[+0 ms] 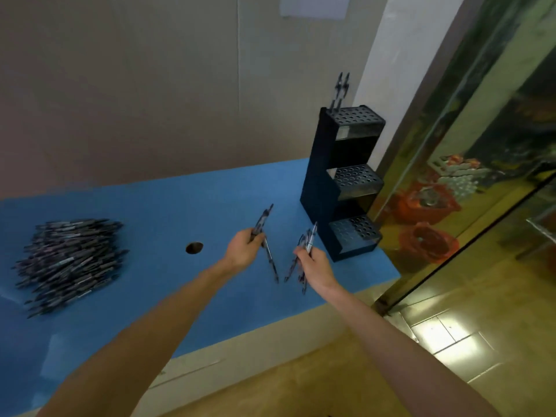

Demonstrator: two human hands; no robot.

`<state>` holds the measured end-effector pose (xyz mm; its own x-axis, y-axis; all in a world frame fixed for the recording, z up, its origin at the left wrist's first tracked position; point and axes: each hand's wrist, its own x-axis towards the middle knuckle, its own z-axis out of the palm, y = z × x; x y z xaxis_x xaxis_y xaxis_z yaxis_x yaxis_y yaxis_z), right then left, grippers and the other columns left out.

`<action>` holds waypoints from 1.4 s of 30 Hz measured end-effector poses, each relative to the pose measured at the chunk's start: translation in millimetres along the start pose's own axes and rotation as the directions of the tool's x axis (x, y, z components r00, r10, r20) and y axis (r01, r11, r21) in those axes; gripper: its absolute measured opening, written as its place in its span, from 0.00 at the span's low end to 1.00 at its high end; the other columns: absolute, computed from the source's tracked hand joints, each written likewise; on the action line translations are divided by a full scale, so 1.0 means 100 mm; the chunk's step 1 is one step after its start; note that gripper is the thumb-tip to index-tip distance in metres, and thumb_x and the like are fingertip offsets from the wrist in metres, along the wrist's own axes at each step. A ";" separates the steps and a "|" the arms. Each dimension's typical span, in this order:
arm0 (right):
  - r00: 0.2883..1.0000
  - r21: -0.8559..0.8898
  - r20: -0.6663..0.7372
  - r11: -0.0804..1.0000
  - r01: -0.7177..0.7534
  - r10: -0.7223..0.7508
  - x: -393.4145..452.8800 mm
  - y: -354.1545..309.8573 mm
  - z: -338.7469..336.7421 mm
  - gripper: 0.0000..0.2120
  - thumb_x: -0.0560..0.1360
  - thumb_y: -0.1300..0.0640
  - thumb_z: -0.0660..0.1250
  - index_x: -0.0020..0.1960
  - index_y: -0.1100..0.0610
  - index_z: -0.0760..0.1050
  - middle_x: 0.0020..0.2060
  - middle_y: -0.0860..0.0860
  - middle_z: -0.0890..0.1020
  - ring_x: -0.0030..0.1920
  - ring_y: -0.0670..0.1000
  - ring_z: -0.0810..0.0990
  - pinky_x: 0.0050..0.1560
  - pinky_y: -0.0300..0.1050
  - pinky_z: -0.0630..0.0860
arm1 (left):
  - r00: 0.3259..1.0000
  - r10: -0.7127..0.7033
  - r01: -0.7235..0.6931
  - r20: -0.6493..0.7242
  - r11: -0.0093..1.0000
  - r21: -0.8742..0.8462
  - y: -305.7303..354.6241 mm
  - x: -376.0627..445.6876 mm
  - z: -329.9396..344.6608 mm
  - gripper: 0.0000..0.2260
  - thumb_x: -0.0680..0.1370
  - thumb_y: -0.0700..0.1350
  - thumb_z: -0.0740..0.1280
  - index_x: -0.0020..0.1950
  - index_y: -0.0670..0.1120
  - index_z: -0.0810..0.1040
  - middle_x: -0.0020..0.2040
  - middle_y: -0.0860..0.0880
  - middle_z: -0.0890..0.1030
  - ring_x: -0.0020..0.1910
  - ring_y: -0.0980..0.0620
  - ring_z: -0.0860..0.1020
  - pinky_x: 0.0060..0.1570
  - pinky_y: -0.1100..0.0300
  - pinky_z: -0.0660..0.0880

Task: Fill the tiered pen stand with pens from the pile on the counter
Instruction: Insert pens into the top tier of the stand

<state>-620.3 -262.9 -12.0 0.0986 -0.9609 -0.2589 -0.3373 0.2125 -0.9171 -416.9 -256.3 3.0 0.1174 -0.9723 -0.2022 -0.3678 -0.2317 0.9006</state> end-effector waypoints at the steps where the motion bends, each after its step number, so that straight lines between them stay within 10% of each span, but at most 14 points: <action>1: 0.999 0.021 -0.003 0.999 0.033 -0.033 0.02 -0.03 -0.22 0.14 0.83 0.56 0.64 0.40 0.59 0.68 0.27 0.52 0.70 0.27 0.51 0.69 0.30 0.46 0.71 | 0.999 0.027 -0.028 -0.037 0.999 -0.029 0.19 0.04 0.12 0.13 0.85 0.48 0.61 0.45 0.45 0.78 0.30 0.49 0.70 0.28 0.50 0.65 0.30 0.57 0.64; 16: 0.953 0.184 -0.097 0.936 0.300 -0.287 1.08 -1.03 -2.72 0.14 0.82 0.49 0.65 0.51 0.60 0.79 0.28 0.48 0.70 0.28 0.46 0.68 0.27 0.38 0.64 | 0.913 0.167 -0.278 -0.372 0.922 -0.269 2.60 0.64 1.08 0.09 0.85 0.44 0.61 0.51 0.42 0.78 0.31 0.53 0.76 0.26 0.58 0.63 0.23 0.69 0.61; 25: 0.798 0.075 -0.104 0.796 0.601 -0.593 1.57 -2.00 -3.10 0.14 0.80 0.50 0.69 0.48 0.61 0.80 0.29 0.50 0.74 0.27 0.48 0.70 0.33 0.45 0.69 | 0.749 0.351 -0.413 -0.562 0.911 0.018 3.44 1.21 0.73 0.15 0.82 0.48 0.67 0.50 0.35 0.81 0.26 0.56 0.67 0.27 0.54 0.65 0.27 0.58 0.61; 30: 0.728 -0.029 -0.155 0.740 0.672 -0.668 2.00 -2.39 -3.08 0.06 0.76 0.51 0.74 0.49 0.54 0.82 0.42 0.50 0.85 0.45 0.52 0.84 0.51 0.53 0.81 | 0.688 0.442 -0.439 -0.576 0.885 0.155 3.60 1.56 0.75 0.13 0.82 0.49 0.67 0.45 0.40 0.81 0.28 0.53 0.73 0.27 0.53 0.68 0.31 0.58 0.65; 42: 0.673 -0.217 0.018 0.654 0.725 -0.740 2.88 -2.73 -2.97 0.06 0.77 0.51 0.73 0.46 0.53 0.83 0.37 0.51 0.84 0.35 0.49 0.78 0.35 0.40 0.71 | 0.619 0.590 -0.241 -0.519 0.771 0.589 3.85 2.11 0.96 0.10 0.84 0.50 0.64 0.48 0.48 0.82 0.28 0.56 0.72 0.26 0.58 0.69 0.28 0.62 0.62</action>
<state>-777.4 -650.6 254.1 0.3331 -0.8001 0.4988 -0.3522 -0.5963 -0.7214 -622.7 -554.3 270.2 0.3344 -0.7220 0.6058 -0.8557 0.0368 0.5162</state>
